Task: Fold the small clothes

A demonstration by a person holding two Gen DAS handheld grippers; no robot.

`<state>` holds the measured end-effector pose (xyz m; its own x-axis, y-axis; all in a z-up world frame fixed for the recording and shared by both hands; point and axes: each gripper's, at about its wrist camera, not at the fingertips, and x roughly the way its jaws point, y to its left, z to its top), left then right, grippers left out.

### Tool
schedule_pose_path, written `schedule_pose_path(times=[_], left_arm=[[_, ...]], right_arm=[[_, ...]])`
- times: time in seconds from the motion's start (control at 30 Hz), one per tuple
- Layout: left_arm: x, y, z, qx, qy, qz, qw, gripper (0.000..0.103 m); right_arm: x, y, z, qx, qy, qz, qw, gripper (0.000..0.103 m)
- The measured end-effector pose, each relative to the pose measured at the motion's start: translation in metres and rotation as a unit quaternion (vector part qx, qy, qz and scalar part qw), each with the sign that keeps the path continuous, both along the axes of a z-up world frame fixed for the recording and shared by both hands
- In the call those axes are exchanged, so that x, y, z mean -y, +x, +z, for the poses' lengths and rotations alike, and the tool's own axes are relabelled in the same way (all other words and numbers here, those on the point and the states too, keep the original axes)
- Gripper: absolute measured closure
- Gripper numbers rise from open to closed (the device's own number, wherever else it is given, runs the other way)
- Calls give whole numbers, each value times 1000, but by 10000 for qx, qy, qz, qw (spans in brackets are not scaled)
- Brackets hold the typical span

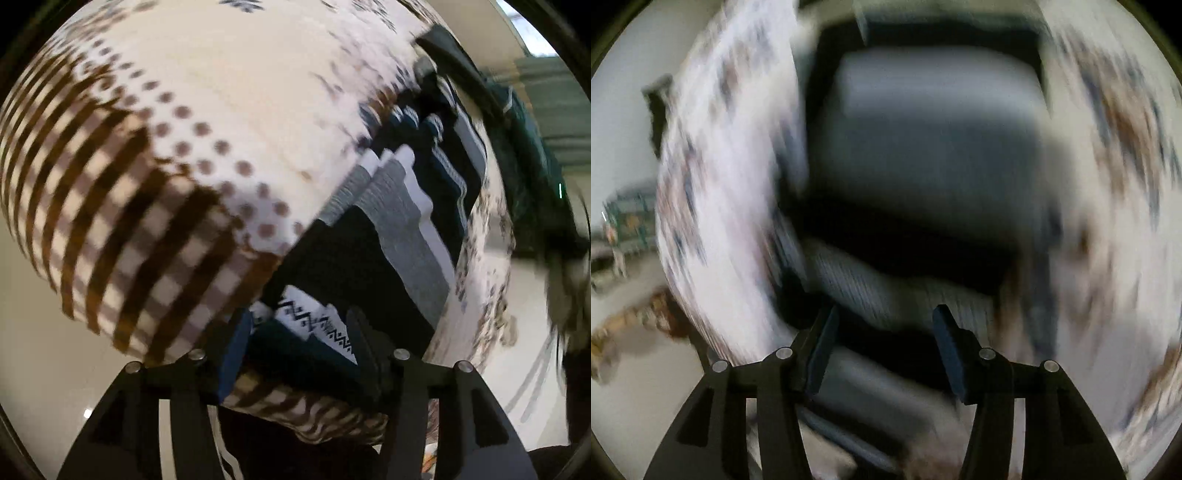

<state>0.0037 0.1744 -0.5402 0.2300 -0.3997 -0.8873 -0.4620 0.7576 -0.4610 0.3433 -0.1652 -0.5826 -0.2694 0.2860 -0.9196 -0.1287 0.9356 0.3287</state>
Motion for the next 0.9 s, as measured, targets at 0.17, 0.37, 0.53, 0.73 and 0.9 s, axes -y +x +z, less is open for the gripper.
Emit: schedule_pose_path(times=[0.17, 0.37, 0.53, 0.73, 0.9], left_arm=[[19, 3, -5, -205, 536, -307, 9979, 99], [18, -6, 12, -111, 956, -324, 9948, 100], [16, -17, 15, -142, 1087, -288, 9936, 100], [4, -18, 7, -373, 800, -62, 9961, 90], [3, 6, 57, -238, 1008, -202, 9944, 63]], right_arm=[[52, -157, -60, -1412, 163, -408, 9890, 48], [55, -241, -86, -1800, 798, -1089, 9744, 94], [44, -266, -85, -1604, 497, -866, 9820, 103], [49, -279, -88, -1663, 463, -715, 9824, 103], [77, -239, -52, -1142, 598, -841, 9881, 61]])
